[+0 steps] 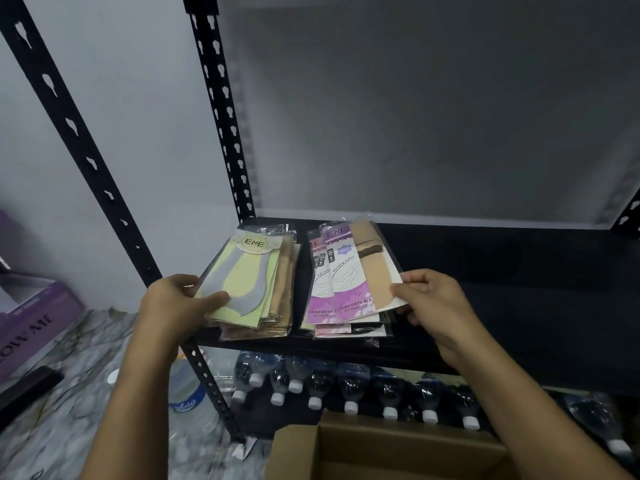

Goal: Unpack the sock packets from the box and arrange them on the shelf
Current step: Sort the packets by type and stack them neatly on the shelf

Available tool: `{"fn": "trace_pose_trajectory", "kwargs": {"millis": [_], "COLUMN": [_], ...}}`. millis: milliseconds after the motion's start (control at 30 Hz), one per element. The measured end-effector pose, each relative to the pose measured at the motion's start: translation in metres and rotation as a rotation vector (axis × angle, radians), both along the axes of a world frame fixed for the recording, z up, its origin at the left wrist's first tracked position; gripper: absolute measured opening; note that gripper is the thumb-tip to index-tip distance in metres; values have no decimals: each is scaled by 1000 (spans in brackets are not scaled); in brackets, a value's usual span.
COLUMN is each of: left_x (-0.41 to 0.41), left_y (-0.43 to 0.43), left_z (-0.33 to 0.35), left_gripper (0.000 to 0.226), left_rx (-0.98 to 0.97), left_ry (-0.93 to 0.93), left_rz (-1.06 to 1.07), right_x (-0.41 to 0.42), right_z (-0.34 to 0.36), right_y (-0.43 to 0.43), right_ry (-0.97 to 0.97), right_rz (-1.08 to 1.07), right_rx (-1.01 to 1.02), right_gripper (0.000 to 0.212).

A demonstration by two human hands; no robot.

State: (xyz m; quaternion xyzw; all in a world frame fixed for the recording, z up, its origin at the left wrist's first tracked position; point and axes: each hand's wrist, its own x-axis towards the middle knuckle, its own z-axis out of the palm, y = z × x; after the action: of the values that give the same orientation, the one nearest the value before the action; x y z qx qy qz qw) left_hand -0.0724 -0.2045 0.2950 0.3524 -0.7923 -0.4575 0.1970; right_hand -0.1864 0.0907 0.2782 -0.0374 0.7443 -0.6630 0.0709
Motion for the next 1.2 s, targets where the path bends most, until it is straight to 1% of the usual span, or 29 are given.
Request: {"fn": "trace_pose_trajectory", "kwargs": {"millis": [100, 167, 267, 400, 433, 500, 567, 700, 867, 1067, 1200], "left_x": [2, 3, 1, -8, -11, -18, -25, -37, -46, -58, -63], "left_y": [0, 1, 6, 31, 40, 60, 83, 130, 183, 225, 249], "left_z": [5, 7, 9, 13, 15, 16, 18, 14, 15, 14, 11], "left_gripper": [39, 34, 37, 30, 31, 42, 43, 40, 34, 43, 40], "left_rx": [160, 242, 322, 422, 454, 513, 567, 676, 692, 718, 715], "left_ry": [77, 130, 225, 400, 438, 500, 536, 551, 532, 509, 480], "left_rz": [-43, -58, -78, -140, -165, -207, -251, -342, -462, -501, -557], "right_x": [0, 1, 3, 7, 8, 11, 14, 18, 19, 25, 30], "right_z": [3, 5, 9, 17, 18, 20, 21, 26, 39, 33, 22], "right_y": [3, 6, 14, 34, 40, 52, 66, 99, 138, 184, 217], "right_ry": [-10, 0, 29, 102, 125, 163, 192, 235, 291, 294, 293], "right_rz": [3, -4, -23, -66, -74, -93, -122, -184, -281, -366, -411], "right_rx": [-71, -114, -183, -243, -254, -268, -280, -294, -316, -301, -277], "right_gripper": [14, 14, 15, 19, 19, 18, 17, 16, 15, 17, 15]}}
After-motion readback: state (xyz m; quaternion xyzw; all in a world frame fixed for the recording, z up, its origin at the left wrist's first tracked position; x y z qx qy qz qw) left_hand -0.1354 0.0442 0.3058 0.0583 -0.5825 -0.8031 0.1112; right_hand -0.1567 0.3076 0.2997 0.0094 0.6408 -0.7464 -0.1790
